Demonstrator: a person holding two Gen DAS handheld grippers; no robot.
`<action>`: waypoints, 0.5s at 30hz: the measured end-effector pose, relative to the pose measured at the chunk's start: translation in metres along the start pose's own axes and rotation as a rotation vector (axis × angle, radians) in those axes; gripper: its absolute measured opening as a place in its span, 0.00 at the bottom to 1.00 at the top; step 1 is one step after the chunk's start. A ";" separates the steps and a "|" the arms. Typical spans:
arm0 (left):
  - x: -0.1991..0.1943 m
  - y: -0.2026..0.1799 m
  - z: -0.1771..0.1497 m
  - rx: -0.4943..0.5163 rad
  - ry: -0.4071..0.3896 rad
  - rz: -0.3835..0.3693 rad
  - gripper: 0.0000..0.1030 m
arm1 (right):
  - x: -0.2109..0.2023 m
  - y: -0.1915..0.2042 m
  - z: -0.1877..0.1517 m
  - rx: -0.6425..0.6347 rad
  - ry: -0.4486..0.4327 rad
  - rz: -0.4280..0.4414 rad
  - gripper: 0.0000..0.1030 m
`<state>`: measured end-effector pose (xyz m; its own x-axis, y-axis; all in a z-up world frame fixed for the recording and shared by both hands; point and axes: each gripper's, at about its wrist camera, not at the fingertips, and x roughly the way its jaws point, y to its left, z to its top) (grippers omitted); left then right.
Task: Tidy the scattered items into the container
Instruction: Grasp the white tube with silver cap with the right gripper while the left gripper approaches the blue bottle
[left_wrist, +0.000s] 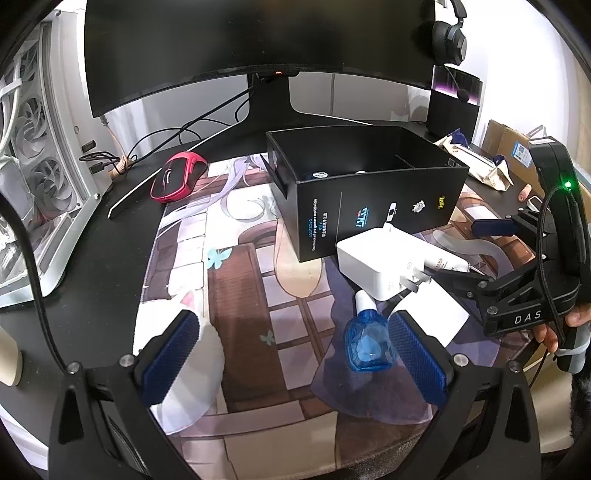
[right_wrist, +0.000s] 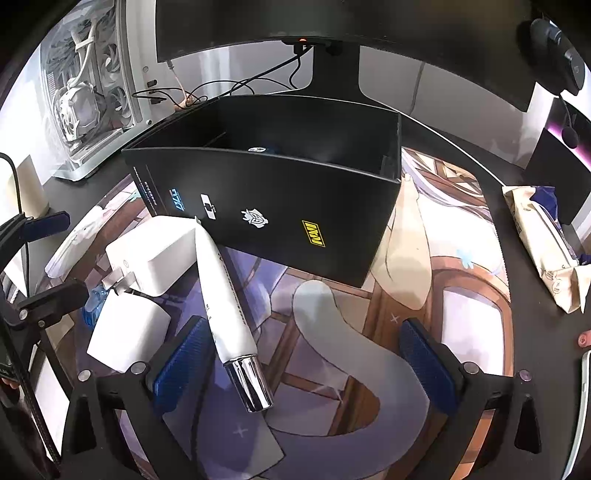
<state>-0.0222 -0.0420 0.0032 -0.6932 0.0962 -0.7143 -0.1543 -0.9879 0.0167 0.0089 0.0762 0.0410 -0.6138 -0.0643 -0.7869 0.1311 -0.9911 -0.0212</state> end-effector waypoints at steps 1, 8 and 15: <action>0.000 0.000 0.000 0.000 0.000 0.000 1.00 | 0.000 0.000 0.000 -0.001 0.000 0.003 0.99; 0.001 0.000 0.000 0.002 0.004 0.000 1.00 | -0.009 0.008 -0.005 -0.063 -0.051 0.064 0.72; 0.002 0.000 0.000 0.003 0.004 -0.001 1.00 | -0.018 0.013 -0.010 -0.143 -0.083 0.115 0.24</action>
<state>-0.0232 -0.0419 0.0018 -0.6901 0.0969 -0.7172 -0.1573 -0.9874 0.0180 0.0296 0.0661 0.0485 -0.6495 -0.1911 -0.7360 0.3096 -0.9505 -0.0265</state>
